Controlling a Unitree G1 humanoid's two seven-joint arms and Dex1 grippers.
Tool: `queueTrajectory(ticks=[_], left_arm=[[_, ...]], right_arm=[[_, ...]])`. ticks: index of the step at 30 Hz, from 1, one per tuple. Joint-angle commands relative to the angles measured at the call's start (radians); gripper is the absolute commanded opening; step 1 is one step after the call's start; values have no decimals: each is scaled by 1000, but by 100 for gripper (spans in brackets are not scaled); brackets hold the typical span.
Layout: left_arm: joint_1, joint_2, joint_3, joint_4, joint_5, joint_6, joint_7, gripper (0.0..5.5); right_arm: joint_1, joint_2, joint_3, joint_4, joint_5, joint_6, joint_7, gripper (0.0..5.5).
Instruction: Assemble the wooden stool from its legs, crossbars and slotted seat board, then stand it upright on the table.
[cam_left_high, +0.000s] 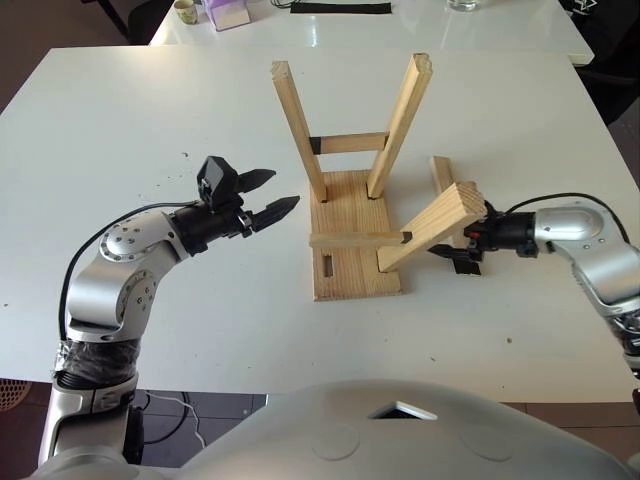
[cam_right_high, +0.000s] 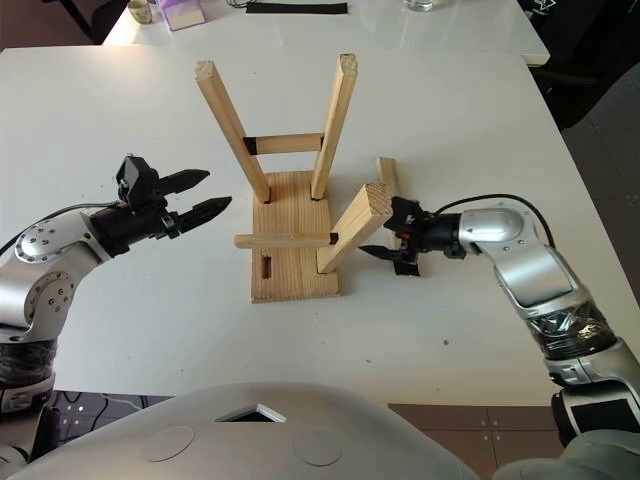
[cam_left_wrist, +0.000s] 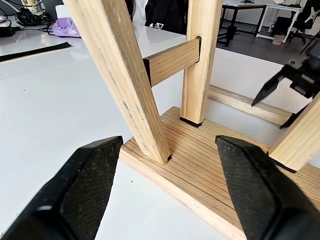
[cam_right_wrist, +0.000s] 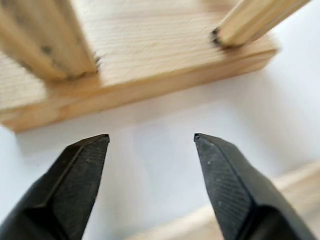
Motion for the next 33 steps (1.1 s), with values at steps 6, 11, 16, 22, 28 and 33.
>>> queueTrajectory(ticks=[6,11,16,22,28,33], left_arm=[[97,-14,51,-63,5,-11,38,345],[116,-29,60,-83,-4,-3,62,345],[100,-41,40,-87,0,5,67,345],[68,-39,38,-62,7,13,69,345],[51,-44,38,-45,40,1,91,345],[46,-58,33,-28,72,-19,114,345]], right_arm=[[339,177,-286,-282,12,276,-406,441],[419,373,-335,-376,104,494,-578,441],[400,418,-300,-345,77,528,-636,441],[404,397,-237,-245,-20,419,-645,423],[422,396,-224,-202,-44,346,-623,346],[417,406,-215,-184,-47,328,-622,272]])
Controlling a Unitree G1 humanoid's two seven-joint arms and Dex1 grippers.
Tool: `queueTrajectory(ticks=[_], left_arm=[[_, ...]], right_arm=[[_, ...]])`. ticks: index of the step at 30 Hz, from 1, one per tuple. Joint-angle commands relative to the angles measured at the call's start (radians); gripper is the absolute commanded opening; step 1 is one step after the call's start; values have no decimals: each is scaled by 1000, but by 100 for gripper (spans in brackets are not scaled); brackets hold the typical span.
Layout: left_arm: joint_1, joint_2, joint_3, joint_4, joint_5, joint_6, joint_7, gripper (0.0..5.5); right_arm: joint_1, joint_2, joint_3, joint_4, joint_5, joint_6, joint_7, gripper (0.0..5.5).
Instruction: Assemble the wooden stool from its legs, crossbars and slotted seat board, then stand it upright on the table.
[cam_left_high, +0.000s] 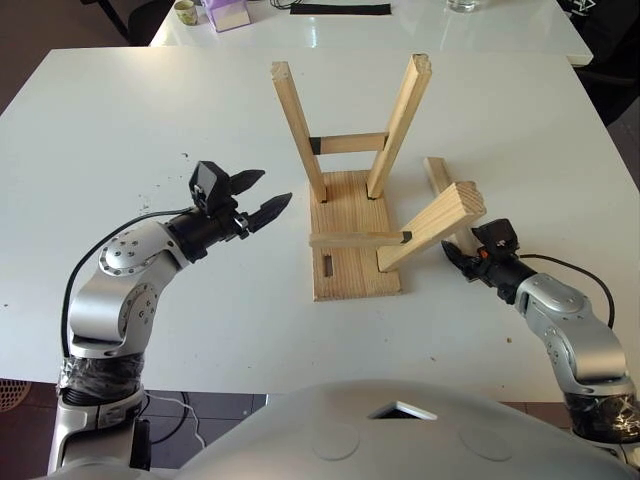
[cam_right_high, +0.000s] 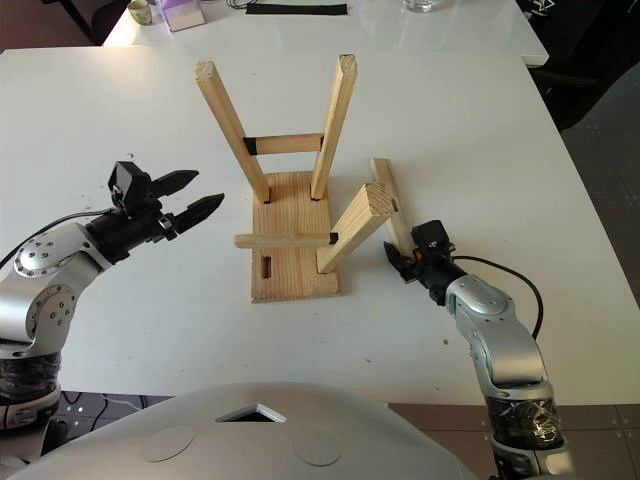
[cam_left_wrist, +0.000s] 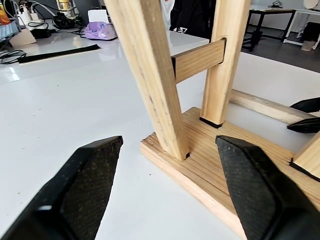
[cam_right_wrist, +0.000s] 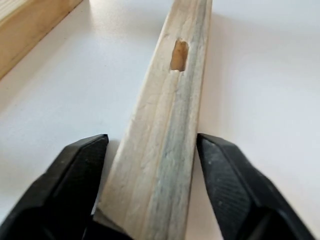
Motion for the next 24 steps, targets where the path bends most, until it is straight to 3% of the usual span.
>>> queueTrajectory(ticks=[1,5,9,13,15,19,24], left_arm=[[-17,-10,-7,17,34,-13,29,345],[-44,-24,-1,52,68,-21,76,345],[-91,-30,15,61,84,2,128,345],[-160,-51,91,6,-13,36,160,345],[-260,-101,192,-15,-196,104,232,345],[-428,-127,253,-81,-511,181,310,345],[-528,-118,131,-152,-661,247,279,345]], right_arm=[[3,5,11,37,-19,6,0,259],[-13,14,10,62,-27,-11,-5,208],[-43,28,-29,75,-11,-46,-7,208],[-156,65,-156,79,66,-124,-11,208],[-258,67,-245,76,147,-149,1,208],[-478,39,-379,-22,498,-66,92,208],[-628,-113,-385,-183,987,108,199,208]])
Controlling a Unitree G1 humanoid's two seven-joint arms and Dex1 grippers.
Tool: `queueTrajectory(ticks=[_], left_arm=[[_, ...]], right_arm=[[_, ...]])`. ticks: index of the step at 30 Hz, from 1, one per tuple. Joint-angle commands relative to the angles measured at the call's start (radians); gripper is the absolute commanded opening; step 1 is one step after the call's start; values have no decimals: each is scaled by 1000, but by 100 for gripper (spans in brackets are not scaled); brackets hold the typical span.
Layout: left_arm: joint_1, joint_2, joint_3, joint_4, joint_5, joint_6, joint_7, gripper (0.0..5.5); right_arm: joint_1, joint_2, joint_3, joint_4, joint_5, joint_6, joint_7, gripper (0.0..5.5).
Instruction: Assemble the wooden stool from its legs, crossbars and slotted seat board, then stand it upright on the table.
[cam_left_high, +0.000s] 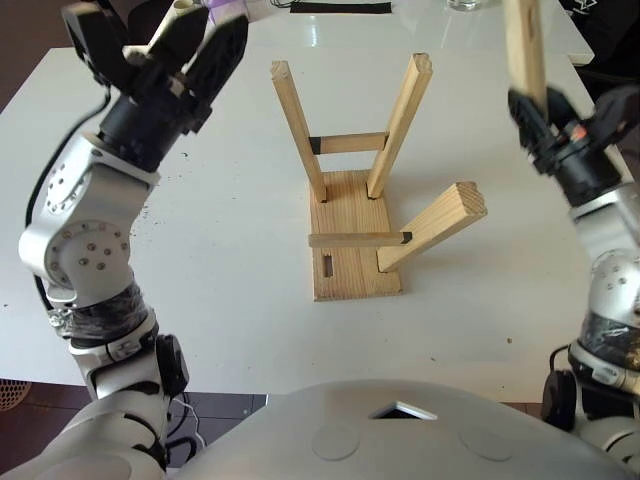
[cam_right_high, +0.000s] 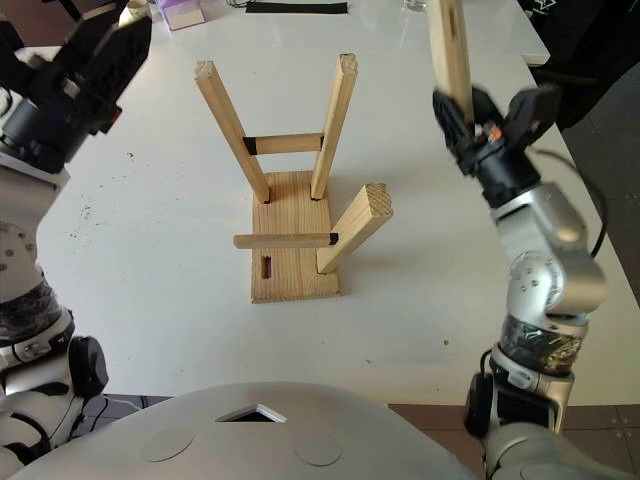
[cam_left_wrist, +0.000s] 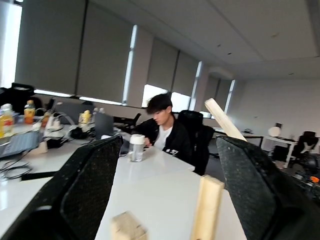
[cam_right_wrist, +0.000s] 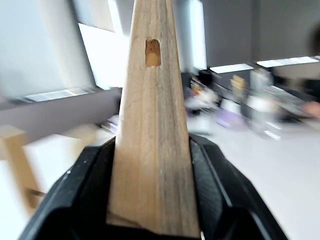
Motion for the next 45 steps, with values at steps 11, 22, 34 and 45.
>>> queueTrajectory(ticks=[11,22,34,45], left_arm=[[-121,30,-160,-110,-306,82,-114,345],[-142,62,-164,-125,-404,55,-152,345],[-142,78,-169,-132,-439,28,-120,345],[-97,113,-176,-152,-441,25,-213,249]], right_arm=[[-209,-302,75,-139,656,257,206,208],[-185,-358,82,-92,687,270,296,205],[-181,-414,126,-103,520,241,423,205],[-169,-409,140,-106,453,228,478,205]])
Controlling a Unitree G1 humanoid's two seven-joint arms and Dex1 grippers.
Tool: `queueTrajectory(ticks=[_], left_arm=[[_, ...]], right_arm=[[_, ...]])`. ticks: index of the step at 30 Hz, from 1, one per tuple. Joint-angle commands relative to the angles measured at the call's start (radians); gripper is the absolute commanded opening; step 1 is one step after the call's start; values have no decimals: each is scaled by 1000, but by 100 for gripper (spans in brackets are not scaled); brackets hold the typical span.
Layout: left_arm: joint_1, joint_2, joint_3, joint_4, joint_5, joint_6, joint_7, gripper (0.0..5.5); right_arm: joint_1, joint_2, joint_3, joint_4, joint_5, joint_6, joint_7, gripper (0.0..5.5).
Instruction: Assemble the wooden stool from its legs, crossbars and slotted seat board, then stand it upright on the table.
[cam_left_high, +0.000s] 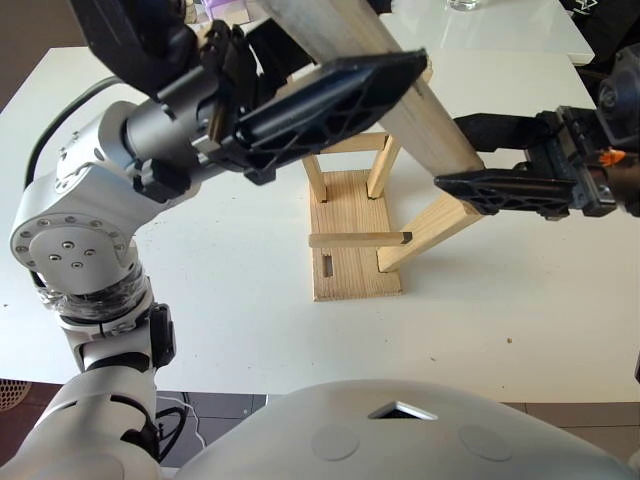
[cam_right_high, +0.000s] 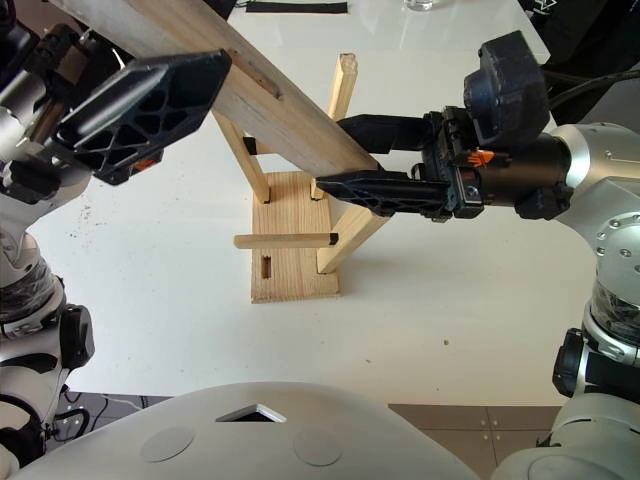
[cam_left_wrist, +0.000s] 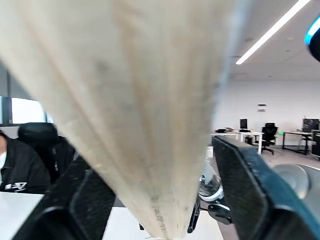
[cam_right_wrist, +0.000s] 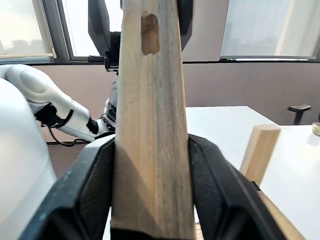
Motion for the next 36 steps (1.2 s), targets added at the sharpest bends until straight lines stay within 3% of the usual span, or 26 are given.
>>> queueTrajectory(ticks=[1,4,16,17,22,26,31,36], left_arm=[[20,24,3,-8,-7,1,-45,240],[21,29,5,2,-6,-2,-56,203],[50,46,2,-8,40,-11,-114,203],[52,46,2,-9,41,-12,-114,203],[48,35,16,3,25,-33,-96,203],[11,34,80,46,-45,-66,-43,203],[1,183,269,143,-102,-55,-51,203],[167,410,422,269,108,8,-277,203]], right_arm=[[1,-3,5,0,-10,-4,7,205],[12,-14,8,-2,-10,5,27,205],[-40,-53,37,48,-45,11,99,205],[-39,-55,38,46,-47,9,105,241],[-43,-56,31,49,-23,30,92,308],[-72,-55,-2,105,4,42,72,313],[-140,-30,-93,284,57,42,-34,313],[-90,-33,-134,354,-28,15,-62,313]])
